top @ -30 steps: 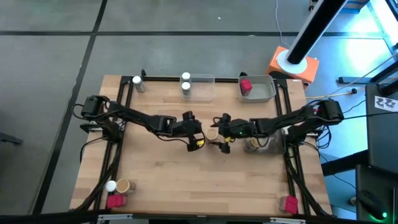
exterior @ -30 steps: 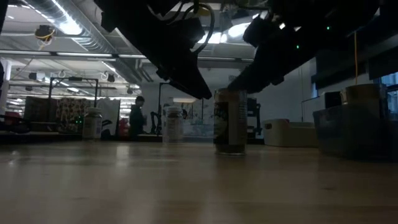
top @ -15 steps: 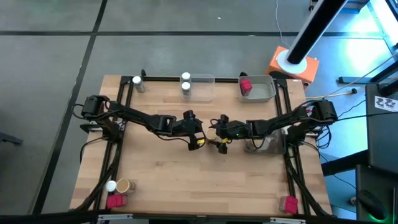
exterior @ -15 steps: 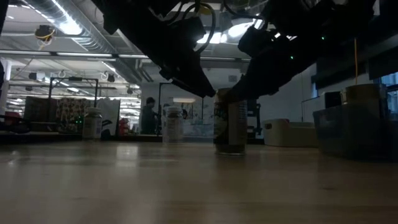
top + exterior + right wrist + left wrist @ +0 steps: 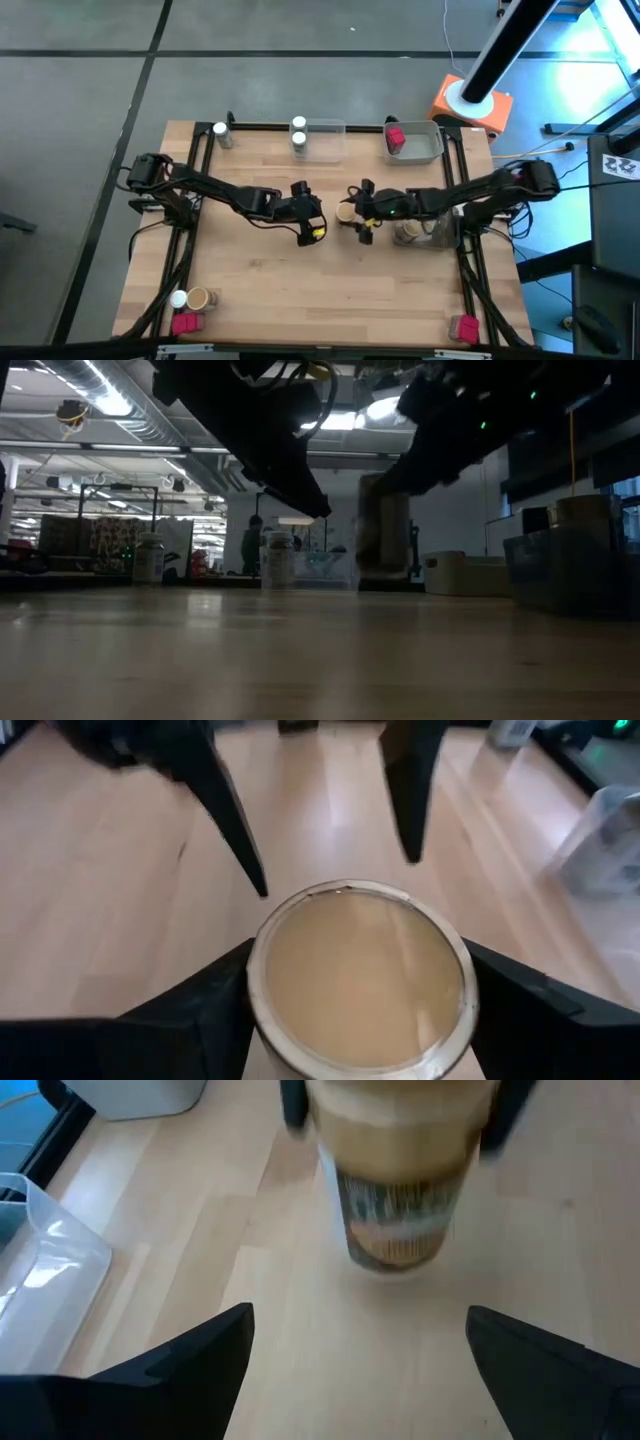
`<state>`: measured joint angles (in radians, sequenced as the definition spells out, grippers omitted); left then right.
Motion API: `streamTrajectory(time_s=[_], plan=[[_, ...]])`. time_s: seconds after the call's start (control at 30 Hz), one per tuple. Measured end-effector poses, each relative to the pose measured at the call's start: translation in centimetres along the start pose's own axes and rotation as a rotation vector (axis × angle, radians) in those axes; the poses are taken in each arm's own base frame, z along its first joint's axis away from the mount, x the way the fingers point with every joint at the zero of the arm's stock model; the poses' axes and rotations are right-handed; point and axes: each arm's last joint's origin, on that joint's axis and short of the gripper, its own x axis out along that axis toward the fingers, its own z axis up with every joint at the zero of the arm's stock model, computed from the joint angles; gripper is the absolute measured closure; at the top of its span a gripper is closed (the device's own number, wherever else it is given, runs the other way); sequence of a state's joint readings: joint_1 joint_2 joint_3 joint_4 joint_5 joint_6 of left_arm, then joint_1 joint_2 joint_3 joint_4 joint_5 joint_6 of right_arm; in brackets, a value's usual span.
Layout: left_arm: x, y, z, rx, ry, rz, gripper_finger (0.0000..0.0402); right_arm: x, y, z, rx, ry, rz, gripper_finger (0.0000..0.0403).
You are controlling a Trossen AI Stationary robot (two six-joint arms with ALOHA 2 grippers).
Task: Sort spices by type
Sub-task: Put the top brown seasoning bottle into the black bin
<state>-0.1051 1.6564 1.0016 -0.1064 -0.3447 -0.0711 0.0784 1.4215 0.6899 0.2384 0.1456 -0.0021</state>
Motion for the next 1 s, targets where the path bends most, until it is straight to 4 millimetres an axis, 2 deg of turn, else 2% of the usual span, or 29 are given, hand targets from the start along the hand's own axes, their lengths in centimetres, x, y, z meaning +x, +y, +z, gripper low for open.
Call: streamTrajectory(time_s=[0.33,0.63,0.87,1.0], plan=[[-0.1,0.1,-0.2,-0.003,0.010,0.007,0.0054,-7.7,-1.3,2.1,0.042,-0.017,-0.066,0.0121],[0.1,0.1,-1.1,-0.022,0.036,0.012,0.0054,-14.5,-2.5,1.6,0.128,-0.027,-0.133,0.0121],[0.2,0.1,-1.0,-0.025,0.031,0.012,0.0054,-17.7,-3.0,0.4,0.210,-0.013,-0.142,0.0121],[0.2,0.1,-1.0,-0.025,0.031,0.012,0.0054,-18.6,-3.1,-0.7,0.249,0.054,-0.151,0.0121]])
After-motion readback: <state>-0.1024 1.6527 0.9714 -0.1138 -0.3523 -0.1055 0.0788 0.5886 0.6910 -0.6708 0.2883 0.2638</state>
